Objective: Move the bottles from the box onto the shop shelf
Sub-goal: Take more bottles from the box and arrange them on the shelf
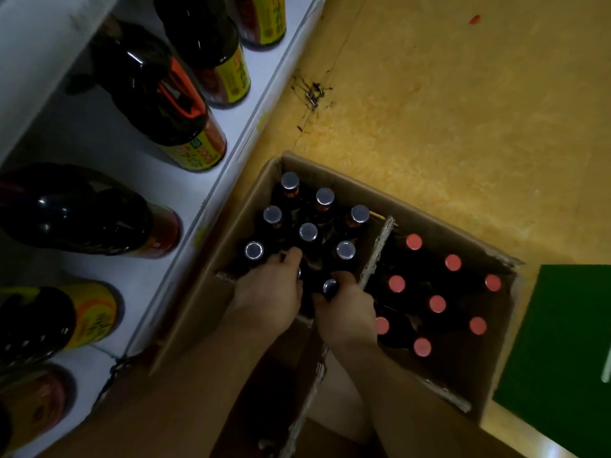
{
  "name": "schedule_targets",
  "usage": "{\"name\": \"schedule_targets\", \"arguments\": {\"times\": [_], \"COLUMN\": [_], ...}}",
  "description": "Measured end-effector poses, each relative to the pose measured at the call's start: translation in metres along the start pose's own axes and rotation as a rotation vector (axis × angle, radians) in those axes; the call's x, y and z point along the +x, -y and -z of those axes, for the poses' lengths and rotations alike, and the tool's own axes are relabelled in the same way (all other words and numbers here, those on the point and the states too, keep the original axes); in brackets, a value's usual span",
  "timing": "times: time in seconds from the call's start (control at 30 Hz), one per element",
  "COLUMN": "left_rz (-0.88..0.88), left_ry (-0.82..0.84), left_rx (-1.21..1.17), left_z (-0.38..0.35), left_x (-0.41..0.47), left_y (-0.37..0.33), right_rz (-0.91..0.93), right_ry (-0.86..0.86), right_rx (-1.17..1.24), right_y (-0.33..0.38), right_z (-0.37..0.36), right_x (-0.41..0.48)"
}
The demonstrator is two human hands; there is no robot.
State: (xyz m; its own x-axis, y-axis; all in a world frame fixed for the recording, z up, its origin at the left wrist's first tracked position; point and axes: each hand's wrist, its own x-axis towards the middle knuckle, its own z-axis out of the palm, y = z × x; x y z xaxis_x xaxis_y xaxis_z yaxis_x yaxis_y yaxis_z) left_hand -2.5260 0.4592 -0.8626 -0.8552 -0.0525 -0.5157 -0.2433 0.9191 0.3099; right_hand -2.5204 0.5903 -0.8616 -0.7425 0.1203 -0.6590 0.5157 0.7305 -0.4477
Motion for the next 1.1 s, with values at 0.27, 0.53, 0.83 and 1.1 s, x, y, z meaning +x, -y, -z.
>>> {"name": "schedule_targets", "arguments": {"times": [0.27, 0.53, 0.83, 1.1], "left_rz": [-0.039, -0.052, -0.082, -0.098], "left_ry": [-0.005, -0.008, -0.006, -0.035], "left_rx": [0.056, -0.007, -0.005, -0.027], "left_z": [-0.006, 0.002, 0.031, 0.062], "left_x": [-0.009, -0.020, -0.035, -0.060], "left_y": [0.007, 0.011, 0.001, -0.008], "right_rz": [0.102, 0.139, 0.167, 0.168], "right_ry": [0.010, 0.015, -0.009, -0.031], "right_rx": [-0.182, -0.209, -0.184, -0.178], "right_y": [-0.006, -0.008, 0.001, 0.014], "right_z": [0.000, 0.004, 0.019, 0.040], "right_x": [-0.010, -0.029, -0.051, -0.079]}}
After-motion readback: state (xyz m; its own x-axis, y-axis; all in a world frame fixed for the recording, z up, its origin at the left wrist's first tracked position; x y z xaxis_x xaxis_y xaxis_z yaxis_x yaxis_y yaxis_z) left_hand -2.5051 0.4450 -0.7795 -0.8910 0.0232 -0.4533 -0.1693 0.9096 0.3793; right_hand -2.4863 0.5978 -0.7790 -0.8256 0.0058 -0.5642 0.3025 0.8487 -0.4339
